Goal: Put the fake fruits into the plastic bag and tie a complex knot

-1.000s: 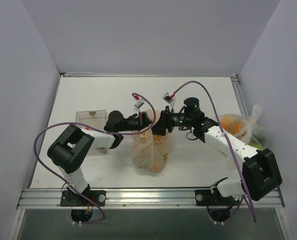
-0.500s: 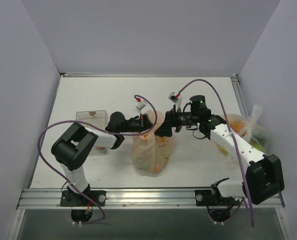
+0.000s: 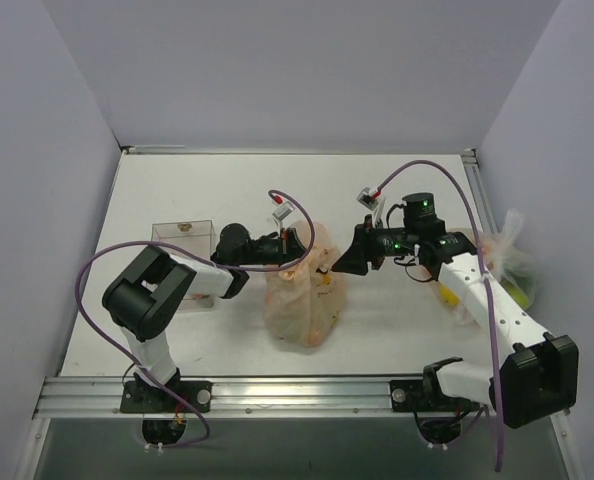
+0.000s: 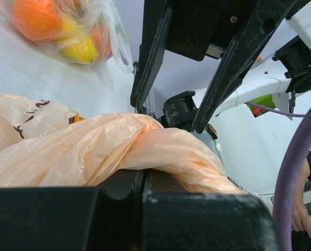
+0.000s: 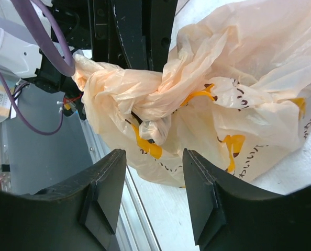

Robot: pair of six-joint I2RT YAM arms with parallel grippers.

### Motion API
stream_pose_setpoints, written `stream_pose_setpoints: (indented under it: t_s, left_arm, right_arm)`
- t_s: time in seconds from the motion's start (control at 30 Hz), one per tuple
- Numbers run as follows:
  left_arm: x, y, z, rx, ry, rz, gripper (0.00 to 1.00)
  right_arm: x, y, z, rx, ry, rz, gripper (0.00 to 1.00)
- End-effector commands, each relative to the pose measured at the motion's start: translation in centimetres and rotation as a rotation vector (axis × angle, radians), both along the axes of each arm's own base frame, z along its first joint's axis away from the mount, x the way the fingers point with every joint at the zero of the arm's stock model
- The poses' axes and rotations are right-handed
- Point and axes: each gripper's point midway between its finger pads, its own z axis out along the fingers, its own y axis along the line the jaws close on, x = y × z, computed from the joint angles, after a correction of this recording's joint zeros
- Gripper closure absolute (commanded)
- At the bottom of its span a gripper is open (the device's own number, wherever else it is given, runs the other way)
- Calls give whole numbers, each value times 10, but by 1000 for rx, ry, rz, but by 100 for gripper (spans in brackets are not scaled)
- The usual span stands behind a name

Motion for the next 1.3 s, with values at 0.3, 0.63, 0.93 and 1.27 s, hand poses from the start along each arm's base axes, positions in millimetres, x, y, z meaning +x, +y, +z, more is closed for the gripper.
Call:
stream_pose_setpoints:
  t_s: [0.3, 0.63, 0.93, 1.27]
  left_arm:
    - [-6, 0, 24, -52, -87, -18, 100]
    - [-6, 0, 25, -54, -88, -23, 100]
    - [-6, -1, 26, -56, -91, -25, 100]
    - [-6, 9, 23, -43, -93, -15, 72]
  right_arm:
    - [-2, 17, -4, 10, 9, 82, 53]
    - [11, 27, -4, 28, 20, 77, 53]
    - [14, 34, 0, 50, 13, 89, 64]
    - [11, 30, 1, 61, 10, 99, 94]
